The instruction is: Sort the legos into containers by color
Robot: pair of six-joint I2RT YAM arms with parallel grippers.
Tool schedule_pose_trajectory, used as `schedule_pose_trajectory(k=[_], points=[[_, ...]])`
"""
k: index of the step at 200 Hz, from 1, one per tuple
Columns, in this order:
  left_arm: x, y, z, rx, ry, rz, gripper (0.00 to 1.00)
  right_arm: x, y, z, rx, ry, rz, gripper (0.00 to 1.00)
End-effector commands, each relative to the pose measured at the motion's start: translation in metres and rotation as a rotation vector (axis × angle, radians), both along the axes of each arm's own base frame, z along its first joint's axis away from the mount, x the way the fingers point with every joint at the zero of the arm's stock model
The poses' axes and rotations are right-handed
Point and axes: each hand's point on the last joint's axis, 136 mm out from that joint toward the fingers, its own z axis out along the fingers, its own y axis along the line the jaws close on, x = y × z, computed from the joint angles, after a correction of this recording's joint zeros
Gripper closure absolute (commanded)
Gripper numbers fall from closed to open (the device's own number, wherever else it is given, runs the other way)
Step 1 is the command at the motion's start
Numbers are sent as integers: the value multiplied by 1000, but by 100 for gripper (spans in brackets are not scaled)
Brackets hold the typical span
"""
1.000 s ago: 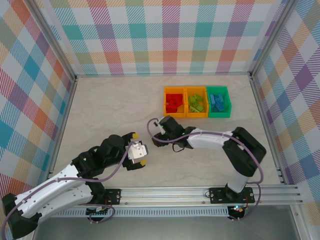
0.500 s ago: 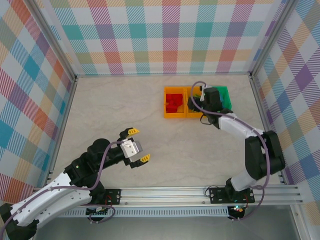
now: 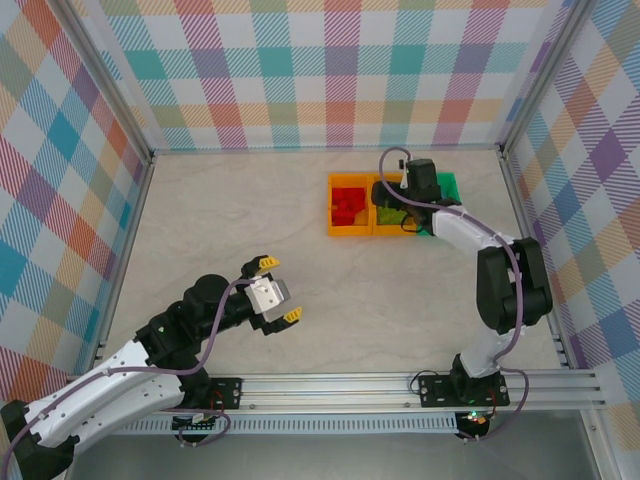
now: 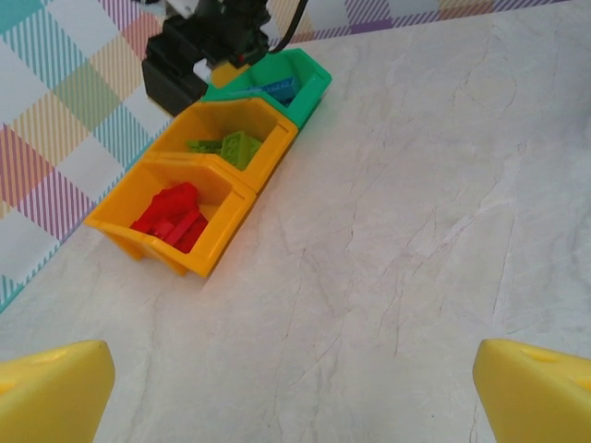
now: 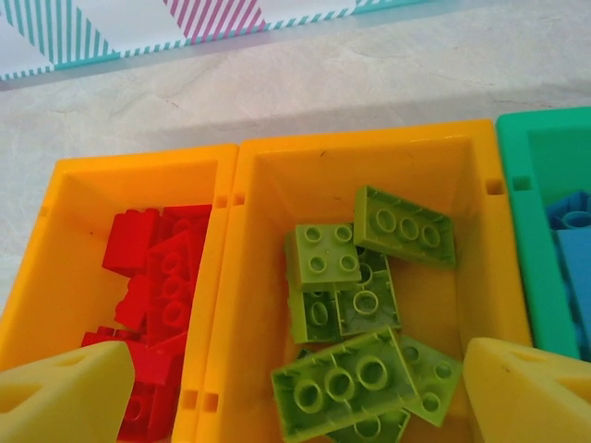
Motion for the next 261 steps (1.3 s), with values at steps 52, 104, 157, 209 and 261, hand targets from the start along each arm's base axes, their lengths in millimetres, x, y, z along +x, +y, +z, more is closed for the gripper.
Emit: schedule_pose_trajectory(k=[52,104,157,209,261], points=[[35,31,38,-72,154,350,0,-104,-73,33,-158,-119,-163,0],[77,91,17,-183,161,880,0,-135,-120,7,-322,-105,-317,0],[112,171,-47,-320,89,1202,0,-109,-139,-42,-385,-168,-339,0],[150,211,-84,-351,122,1238,0,-67,-137,-53,-183,-269,-202,0],[198,212,-118,-356,210,1169,0,-72,-121,-59,-135,-350,-93,0]])
